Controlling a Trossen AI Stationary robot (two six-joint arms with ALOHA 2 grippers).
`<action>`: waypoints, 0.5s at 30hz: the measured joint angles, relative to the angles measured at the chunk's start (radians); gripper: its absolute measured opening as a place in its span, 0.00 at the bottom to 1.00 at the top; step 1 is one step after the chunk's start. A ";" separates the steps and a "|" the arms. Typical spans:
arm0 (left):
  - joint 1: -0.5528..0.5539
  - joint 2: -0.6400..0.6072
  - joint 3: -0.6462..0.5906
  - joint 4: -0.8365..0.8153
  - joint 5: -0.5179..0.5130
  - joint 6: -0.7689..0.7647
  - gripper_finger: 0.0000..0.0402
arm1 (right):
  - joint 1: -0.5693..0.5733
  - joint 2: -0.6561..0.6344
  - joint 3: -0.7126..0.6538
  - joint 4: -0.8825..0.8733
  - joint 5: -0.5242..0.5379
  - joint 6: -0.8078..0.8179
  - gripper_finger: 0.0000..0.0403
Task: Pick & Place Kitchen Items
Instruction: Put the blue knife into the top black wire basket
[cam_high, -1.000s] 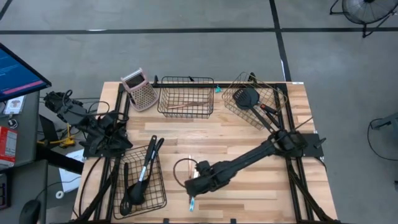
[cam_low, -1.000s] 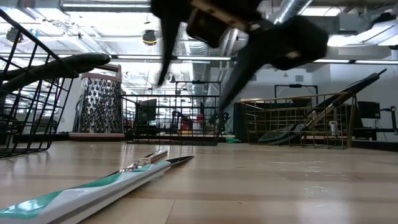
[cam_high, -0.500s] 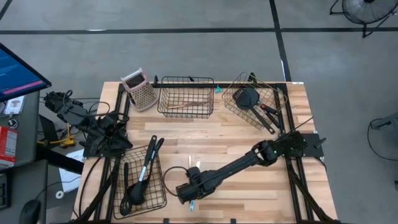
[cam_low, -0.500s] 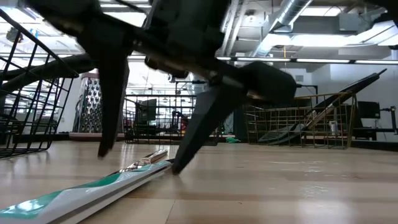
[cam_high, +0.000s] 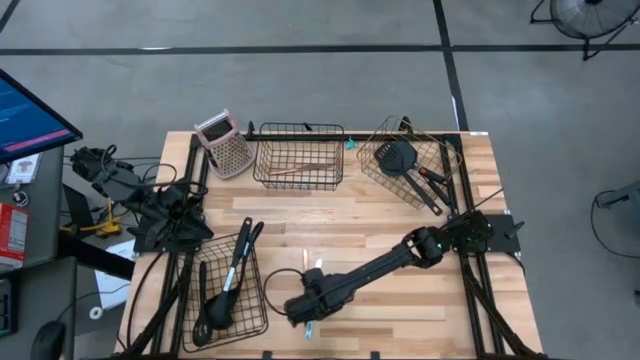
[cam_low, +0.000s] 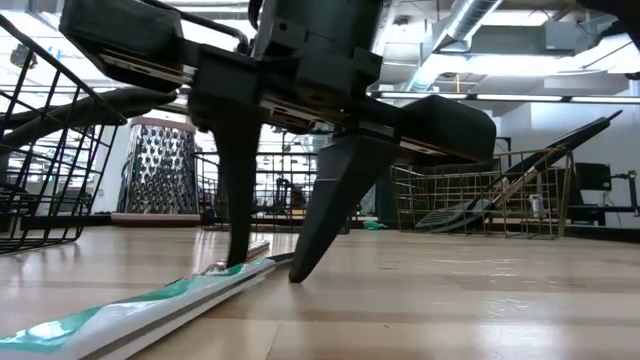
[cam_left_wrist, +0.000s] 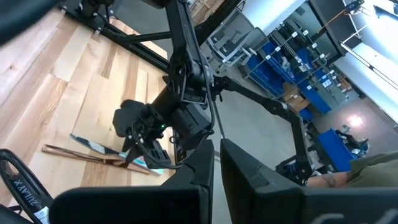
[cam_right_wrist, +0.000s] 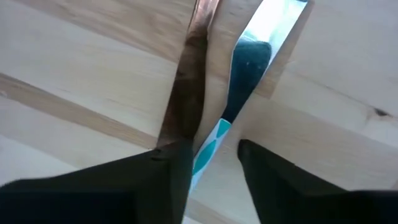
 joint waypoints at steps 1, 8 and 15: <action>0.000 0.000 0.000 0.000 0.000 0.001 0.03 | -0.001 0.000 0.000 -0.003 -0.003 -0.009 0.32; 0.000 0.000 0.000 0.000 0.000 0.004 0.03 | -0.023 0.001 -0.001 -0.037 -0.013 -0.034 0.13; 0.000 0.000 0.000 0.000 -0.001 0.006 0.03 | -0.056 -0.002 -0.003 -0.067 -0.010 -0.100 0.02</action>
